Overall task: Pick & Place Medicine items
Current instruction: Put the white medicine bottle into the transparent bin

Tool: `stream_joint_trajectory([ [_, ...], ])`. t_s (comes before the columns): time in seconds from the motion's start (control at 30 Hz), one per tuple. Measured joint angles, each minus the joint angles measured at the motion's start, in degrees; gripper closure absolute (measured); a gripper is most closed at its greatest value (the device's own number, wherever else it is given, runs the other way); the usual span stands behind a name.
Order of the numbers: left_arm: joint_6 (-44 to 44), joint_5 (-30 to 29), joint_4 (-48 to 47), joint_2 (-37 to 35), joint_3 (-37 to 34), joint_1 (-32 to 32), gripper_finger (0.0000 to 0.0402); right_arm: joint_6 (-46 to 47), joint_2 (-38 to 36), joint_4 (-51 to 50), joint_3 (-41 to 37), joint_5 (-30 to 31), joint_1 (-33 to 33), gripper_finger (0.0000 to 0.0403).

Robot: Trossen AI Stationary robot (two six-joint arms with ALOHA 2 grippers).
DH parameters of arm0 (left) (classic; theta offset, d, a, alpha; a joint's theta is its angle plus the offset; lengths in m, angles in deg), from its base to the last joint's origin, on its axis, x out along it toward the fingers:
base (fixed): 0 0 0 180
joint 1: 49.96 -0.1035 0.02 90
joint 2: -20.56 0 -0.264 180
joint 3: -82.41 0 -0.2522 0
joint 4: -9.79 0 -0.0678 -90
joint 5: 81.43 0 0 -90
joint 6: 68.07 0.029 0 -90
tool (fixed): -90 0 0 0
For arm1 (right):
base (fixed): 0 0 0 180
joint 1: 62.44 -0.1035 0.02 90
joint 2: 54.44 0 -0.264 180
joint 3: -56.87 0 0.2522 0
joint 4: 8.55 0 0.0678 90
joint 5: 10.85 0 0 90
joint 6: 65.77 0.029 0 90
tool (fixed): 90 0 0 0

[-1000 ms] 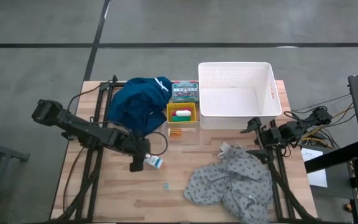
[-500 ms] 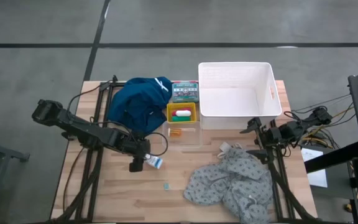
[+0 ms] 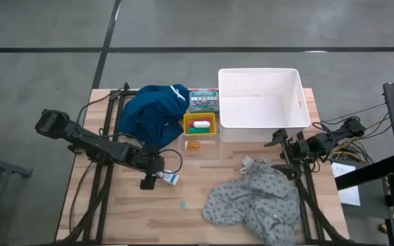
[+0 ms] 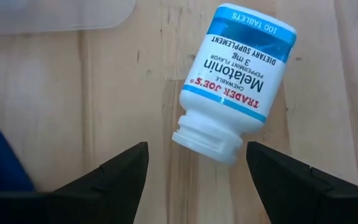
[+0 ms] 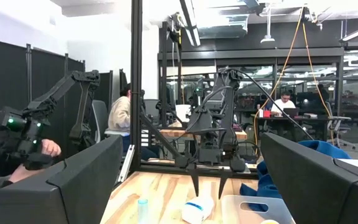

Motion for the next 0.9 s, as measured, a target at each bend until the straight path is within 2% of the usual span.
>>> stream_joint_trajectory([
  [0.47, 3.50, 0.02, 9.31, 0.04, -4.56, 0.00, 0.0126, 0.00, 0.00, 0.01, -0.01, -0.02, 0.00, 0.0023],
  [0.9, 3.53, 0.04, 10.66, 0.04, -5.13, 0.00, 0.0150, 0.00, 0.00, -0.01, -0.01, -0.02, 0.00, 0.0023],
])
